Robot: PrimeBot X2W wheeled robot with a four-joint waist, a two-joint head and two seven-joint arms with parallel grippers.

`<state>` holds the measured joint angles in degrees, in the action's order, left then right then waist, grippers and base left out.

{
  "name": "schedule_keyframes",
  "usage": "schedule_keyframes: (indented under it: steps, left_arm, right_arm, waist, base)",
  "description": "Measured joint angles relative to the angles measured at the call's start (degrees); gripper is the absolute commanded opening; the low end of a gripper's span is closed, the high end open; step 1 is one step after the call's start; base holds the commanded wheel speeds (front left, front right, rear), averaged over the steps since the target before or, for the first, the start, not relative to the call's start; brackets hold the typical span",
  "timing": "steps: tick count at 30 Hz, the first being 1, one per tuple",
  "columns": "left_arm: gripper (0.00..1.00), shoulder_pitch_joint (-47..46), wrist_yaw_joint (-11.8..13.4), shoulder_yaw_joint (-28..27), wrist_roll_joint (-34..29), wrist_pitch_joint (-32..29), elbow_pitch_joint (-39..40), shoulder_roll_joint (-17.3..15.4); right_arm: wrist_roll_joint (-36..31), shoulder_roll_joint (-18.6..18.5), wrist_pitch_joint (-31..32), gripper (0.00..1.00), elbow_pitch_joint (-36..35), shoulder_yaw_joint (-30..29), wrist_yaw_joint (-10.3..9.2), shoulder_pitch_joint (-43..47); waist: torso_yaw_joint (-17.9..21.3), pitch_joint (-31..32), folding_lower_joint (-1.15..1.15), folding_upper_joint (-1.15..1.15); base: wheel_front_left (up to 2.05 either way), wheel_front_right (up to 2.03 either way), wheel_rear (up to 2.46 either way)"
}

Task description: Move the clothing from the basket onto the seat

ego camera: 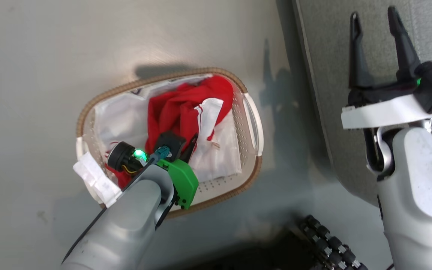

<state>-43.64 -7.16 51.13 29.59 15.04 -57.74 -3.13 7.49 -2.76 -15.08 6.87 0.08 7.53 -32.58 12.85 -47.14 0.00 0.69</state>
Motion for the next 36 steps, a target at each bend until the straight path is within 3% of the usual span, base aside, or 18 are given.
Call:
schedule_keyframes:
  steps: [11,20,29,36]
  left_arm:
    - [0.0,9.6,1.1,-4.0,-6.9,0.1,13.3,-4.9]
    - [0.0,11.2,0.8,-3.8,-13.2,0.1,21.7,-11.0]
    - [0.0,3.5,0.0,-1.7,-15.9,-2.3,29.0,-18.4]
    - [0.0,-4.5,-0.2,-0.6,-14.8,-6.2,34.9,-21.8]
  right_arm:
    - [-3.1,0.0,0.0,1.0,5.0,-1.5,0.0,9.3]
    - [-3.6,0.0,0.0,1.0,8.1,-2.0,0.0,15.8]
    - [-3.7,0.0,0.0,1.0,9.6,-1.5,0.0,19.6]
    - [-3.8,0.0,0.0,1.0,10.2,-0.6,0.0,20.6]
  waist:
    - [-3.6,13.1,-0.01,0.0]
    - [-6.6,25.3,-0.01,0.0]
    - [-8.8,35.9,-0.01,0.0]
    - [-9.6,41.3,-0.01,0.0]
  base:
    - [0.0,0.0,0.0]
    - [0.0,0.0,0.0]
    - [0.0,0.0,0.0]
    - [0.0,0.0,0.0]
